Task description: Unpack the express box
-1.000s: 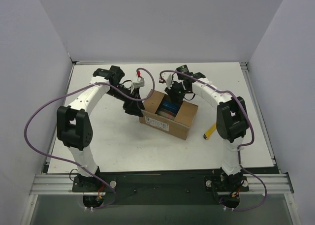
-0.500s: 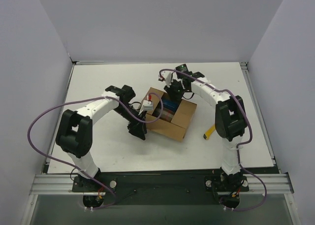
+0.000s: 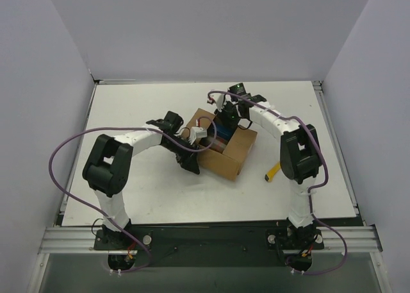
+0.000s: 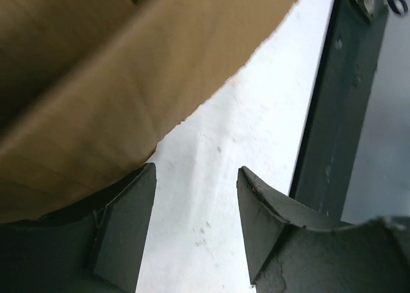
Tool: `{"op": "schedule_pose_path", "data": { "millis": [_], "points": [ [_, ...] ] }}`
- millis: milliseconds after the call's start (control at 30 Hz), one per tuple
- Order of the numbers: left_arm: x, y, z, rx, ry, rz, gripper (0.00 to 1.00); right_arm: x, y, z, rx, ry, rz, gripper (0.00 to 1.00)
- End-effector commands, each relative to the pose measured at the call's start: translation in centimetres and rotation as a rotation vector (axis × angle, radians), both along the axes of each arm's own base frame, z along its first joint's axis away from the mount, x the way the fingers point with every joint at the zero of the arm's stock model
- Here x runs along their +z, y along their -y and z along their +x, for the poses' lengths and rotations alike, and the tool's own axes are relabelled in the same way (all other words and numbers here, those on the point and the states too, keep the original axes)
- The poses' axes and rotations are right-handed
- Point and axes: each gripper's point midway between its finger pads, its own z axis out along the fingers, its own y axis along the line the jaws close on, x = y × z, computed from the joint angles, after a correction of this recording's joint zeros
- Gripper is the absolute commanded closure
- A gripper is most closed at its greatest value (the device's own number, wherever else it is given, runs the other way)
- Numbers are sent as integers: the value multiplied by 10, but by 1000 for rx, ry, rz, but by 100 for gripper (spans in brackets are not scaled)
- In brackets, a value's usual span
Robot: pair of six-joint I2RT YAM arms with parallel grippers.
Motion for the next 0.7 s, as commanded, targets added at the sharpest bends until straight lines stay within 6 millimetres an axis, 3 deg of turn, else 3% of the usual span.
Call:
{"op": "schedule_pose_path", "data": {
  "millis": [0, 67, 167, 367, 467, 500, 533, 600, 667],
  "points": [
    [1, 22, 79, 208, 193, -61, 37, -19, -20, -56, 59, -179, 42, 100],
    [0, 20, 104, 366, 174, -72, 36, -22, -19, -64, 65, -200, 37, 100],
    [-3, 19, 122, 475, 138, -107, 36, -27, -18, -77, 73, -232, 34, 100],
    [2, 29, 119, 494, 59, -181, 35, -33, -20, -91, 95, -269, 25, 100],
    [23, 17, 111, 501, 39, -196, 35, -31, -17, -82, 65, -236, -1, 100],
    [46, 6, 114, 516, 78, -225, 35, -28, -17, -79, 58, -219, -1, 100],
    [50, -3, 107, 522, 56, -202, 35, -27, -15, -75, 46, -207, -11, 100],
    [86, -19, 109, 509, 145, -231, 33, -24, -14, -71, 35, -193, -7, 100],
    [102, -30, 104, 488, 173, -211, 32, -20, -14, -68, 28, -178, -6, 95]
  ]
}}
